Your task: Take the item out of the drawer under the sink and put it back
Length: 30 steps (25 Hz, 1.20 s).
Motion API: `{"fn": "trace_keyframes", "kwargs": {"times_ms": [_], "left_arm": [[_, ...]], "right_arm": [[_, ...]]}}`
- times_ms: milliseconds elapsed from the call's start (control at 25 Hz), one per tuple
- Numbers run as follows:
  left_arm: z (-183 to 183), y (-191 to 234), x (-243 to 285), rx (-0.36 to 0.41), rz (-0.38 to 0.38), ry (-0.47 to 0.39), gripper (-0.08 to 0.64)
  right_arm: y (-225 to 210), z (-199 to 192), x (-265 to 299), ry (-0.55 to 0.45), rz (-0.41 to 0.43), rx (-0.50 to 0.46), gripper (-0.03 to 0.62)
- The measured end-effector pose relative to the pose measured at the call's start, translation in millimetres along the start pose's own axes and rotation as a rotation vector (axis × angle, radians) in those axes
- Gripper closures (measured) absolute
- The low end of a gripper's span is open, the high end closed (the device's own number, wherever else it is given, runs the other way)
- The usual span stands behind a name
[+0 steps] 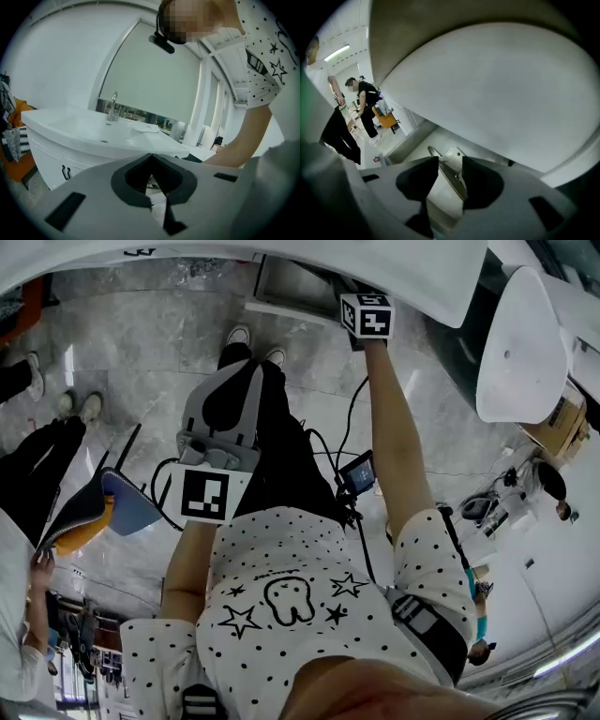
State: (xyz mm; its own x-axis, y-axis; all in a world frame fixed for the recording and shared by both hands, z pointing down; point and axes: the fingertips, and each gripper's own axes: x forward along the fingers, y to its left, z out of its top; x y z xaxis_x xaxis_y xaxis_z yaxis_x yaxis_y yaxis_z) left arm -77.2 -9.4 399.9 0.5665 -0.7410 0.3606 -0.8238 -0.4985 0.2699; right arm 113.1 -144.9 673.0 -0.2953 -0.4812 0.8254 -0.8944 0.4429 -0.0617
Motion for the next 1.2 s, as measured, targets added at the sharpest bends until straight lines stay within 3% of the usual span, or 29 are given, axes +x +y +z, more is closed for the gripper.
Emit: {"fn": "trace_keyframes", "kwargs": {"times_ms": [160, 240, 440, 600, 720, 1000, 1080, 1200], "left_arm": [[-14, 2, 3, 0.005, -0.007, 0.013, 0.557], [-17, 0, 6, -0.003, -0.013, 0.016, 0.557], [-23, -4, 11, -0.002, -0.029, 0.022, 0.557], [-26, -7, 12, 0.0, -0.039, 0.031, 0.557], [-28, -10, 18, 0.001, -0.044, 0.031, 0.557], [-42, -2, 25, -0.011, -0.044, 0.038, 0.557], [-49, 3, 27, -0.017, -0.042, 0.047, 0.557], [-53, 5, 33, -0.028, -0.041, 0.061, 0.557]], "right_arm": [[8, -10, 9, 0.032, 0.084, 0.045, 0.4], [11, -9, 7, 0.027, 0.108, 0.003, 0.399], [0, -10, -4, 0.049, 0.063, -0.311, 0.4], [13, -20, 3, 0.122, 0.146, -0.449, 0.399], [16, -25, 17, 0.185, 0.155, -0.567, 0.427], [-8, -52, 51, 0.33, 0.113, -0.423, 0.419], [-11, -59, 55, 0.386, 0.12, -0.454, 0.425], [-14, -64, 57, 0.456, 0.142, -0.578, 0.522]]}}
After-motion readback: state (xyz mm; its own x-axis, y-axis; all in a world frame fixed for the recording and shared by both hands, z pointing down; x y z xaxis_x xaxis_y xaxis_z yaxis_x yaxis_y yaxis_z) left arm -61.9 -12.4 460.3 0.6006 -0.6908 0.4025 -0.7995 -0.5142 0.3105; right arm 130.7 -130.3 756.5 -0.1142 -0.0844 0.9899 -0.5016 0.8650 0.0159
